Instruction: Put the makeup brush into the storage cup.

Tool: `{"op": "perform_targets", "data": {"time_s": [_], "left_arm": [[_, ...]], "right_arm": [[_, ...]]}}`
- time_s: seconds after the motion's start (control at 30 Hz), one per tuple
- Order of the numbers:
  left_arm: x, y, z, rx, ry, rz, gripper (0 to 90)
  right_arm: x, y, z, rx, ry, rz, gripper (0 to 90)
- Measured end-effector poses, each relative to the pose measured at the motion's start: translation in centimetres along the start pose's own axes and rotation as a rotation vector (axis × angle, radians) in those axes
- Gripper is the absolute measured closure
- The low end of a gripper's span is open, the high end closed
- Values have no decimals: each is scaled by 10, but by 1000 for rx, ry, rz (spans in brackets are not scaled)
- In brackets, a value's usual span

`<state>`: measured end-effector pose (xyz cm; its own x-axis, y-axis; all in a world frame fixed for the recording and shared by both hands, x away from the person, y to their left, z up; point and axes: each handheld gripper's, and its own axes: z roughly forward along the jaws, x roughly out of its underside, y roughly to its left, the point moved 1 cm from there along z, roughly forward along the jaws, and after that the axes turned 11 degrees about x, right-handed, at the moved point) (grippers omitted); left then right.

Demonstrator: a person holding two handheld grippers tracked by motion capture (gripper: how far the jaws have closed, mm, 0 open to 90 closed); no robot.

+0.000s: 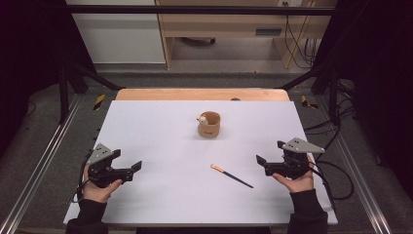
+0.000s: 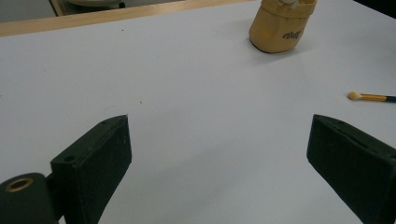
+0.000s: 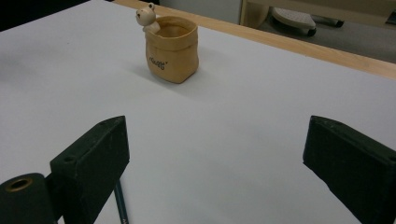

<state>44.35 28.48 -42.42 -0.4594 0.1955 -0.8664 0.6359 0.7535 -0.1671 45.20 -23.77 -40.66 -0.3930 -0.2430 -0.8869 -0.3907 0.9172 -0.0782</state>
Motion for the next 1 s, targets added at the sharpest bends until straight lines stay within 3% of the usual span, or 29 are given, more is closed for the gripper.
{"op": "perform_targets", "data": {"time_s": [0.2,0.47,0.77,1.0], "left_arm": [[1,2,1,2,2,-8,63],[2,3,1,0,3,-6,65],[2,3,1,-1,6,-7,65],[2,3,2,-1,16,0,65]], "right_arm": [[-1,4,4,-17,21,5,77],[-5,14,16,-42,49,-35,81],[-9,16,17,-52,66,-41,100],[-14,23,22,-71,114,-73,101]]}}
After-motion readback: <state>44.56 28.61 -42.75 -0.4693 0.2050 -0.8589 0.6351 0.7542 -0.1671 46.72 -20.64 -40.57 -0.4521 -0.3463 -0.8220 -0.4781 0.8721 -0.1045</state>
